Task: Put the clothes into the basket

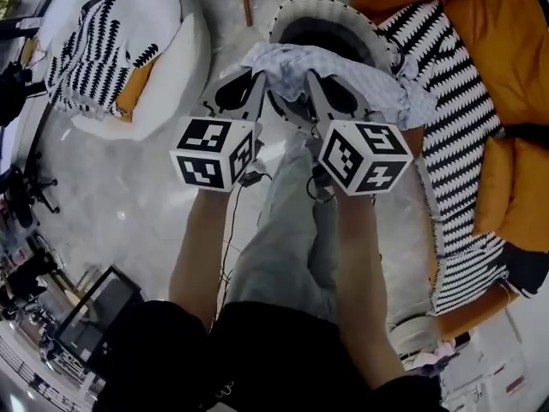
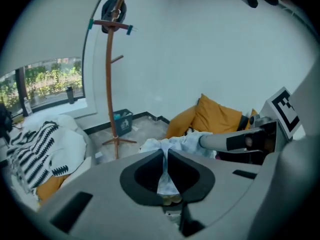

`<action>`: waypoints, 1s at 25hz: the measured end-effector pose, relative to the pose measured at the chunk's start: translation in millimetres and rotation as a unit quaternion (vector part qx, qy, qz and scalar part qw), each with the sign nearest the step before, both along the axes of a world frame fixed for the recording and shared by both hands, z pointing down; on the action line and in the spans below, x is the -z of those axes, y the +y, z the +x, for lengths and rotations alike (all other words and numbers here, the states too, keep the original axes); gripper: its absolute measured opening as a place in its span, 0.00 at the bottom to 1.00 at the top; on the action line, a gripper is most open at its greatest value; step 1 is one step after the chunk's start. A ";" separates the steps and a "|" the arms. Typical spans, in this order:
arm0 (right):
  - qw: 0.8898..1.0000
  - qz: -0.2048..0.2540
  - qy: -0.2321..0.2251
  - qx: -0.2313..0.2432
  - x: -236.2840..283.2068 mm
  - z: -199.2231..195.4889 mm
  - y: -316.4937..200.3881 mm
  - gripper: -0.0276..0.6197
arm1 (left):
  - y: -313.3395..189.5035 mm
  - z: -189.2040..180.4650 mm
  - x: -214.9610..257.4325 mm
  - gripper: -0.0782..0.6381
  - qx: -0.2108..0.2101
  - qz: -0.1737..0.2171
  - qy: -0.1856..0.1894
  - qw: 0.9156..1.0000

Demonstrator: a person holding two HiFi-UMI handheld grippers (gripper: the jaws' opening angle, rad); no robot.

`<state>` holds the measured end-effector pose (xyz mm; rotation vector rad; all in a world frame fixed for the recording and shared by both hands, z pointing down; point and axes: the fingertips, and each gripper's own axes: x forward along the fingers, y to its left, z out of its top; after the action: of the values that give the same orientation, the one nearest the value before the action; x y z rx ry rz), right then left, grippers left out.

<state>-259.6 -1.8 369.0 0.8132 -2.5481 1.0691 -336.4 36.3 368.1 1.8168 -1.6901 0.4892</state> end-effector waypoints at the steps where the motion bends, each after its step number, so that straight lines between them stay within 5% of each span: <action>1: 1.000 0.002 -0.005 0.015 5.1 -14.6 5.4 0.09 | 7.5 -11.2 3.7 0.14 0.014 0.001 -0.003 1.000; 5: 0.999 0.012 -0.007 0.046 31.9 -39.1 23.6 0.09 | 27.1 -24.7 27.4 0.14 0.042 0.010 -0.003 0.999; 11: 0.999 0.040 -0.008 0.036 99.4 -8.4 20.7 0.09 | 19.0 10.3 99.4 0.14 0.040 0.066 0.020 0.997; 21: 0.984 0.169 -0.056 -0.009 291.7 41.2 -17.6 0.09 | -25.2 63.7 278.5 0.14 -0.007 0.197 0.007 0.980; 25: 0.985 0.167 -0.043 -0.016 313.1 51.7 -7.9 0.09 | -25.7 79.0 300.2 0.14 -0.029 0.188 0.010 0.982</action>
<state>-207.9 -9.6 55.9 0.9075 -2.8422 0.7047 -257.4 10.6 67.9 2.1304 -1.8130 0.1794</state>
